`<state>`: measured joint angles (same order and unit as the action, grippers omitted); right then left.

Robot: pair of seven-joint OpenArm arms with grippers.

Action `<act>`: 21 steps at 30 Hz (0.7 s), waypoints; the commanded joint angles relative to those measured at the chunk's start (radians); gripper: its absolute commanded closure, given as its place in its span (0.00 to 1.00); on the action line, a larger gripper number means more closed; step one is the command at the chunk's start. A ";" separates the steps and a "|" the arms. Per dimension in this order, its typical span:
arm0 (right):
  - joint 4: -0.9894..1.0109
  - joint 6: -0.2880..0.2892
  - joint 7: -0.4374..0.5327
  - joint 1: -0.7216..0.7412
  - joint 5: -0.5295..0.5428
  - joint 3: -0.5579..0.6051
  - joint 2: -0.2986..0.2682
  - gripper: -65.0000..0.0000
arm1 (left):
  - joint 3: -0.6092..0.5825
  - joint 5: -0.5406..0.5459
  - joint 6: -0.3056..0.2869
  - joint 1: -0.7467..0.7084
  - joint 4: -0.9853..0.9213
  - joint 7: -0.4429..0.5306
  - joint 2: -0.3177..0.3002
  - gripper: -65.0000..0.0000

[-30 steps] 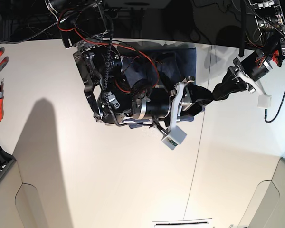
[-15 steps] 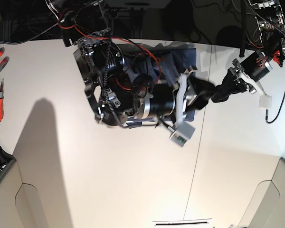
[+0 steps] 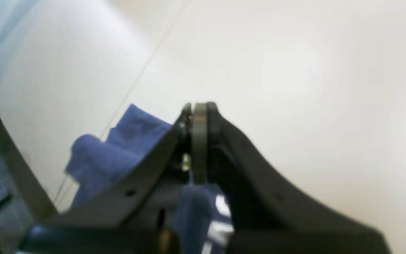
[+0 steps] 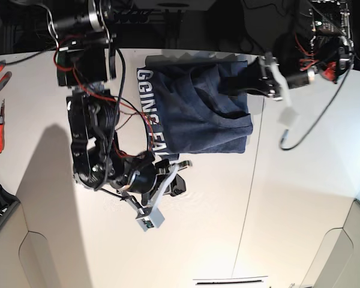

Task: Layout the t-shirt on the table in an organized manner, then fold the t-shirt properly
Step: 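Flatten the folded shirt with both grippers and release it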

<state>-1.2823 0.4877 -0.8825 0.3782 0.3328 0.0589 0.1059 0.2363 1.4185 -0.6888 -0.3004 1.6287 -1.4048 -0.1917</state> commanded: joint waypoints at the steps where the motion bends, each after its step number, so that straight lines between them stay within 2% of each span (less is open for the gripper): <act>1: 0.032 0.014 0.027 0.048 0.011 0.006 0.006 1.00 | -0.037 -0.012 -0.009 0.007 0.015 0.037 -0.005 1.00; 5: 0.192 0.048 0.029 0.106 0.011 0.024 0.005 1.00 | -0.168 -0.303 -0.009 0.035 -0.008 0.192 -0.005 1.00; 8: 0.245 0.066 -0.010 0.106 0.011 0.031 0.004 1.00 | -0.200 -0.537 -0.009 0.066 -0.059 0.302 -0.005 1.00; 10: 0.259 0.066 -0.062 0.097 0.026 0.031 -0.006 1.00 | -0.193 -0.673 0.030 0.089 -0.101 0.345 -0.005 1.00; 12: 0.259 0.066 -0.103 0.077 0.085 0.031 -0.036 1.00 | -0.180 -0.778 0.081 0.111 -0.133 0.366 -0.006 1.00; 16: 0.254 0.067 -0.190 0.025 0.244 0.031 -0.126 1.00 | -0.138 -0.863 0.127 0.142 -0.153 0.386 -0.023 1.00; 21: 0.233 0.085 -0.241 -0.058 0.420 0.031 -0.220 1.00 | -0.092 -0.867 0.136 0.184 -0.153 0.469 -0.047 1.00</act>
<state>-1.0309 0.5659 -1.1221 0.2955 0.7494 0.0910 -0.1165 0.1398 0.5694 -0.5663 -0.1291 1.4666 -0.9443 -0.2298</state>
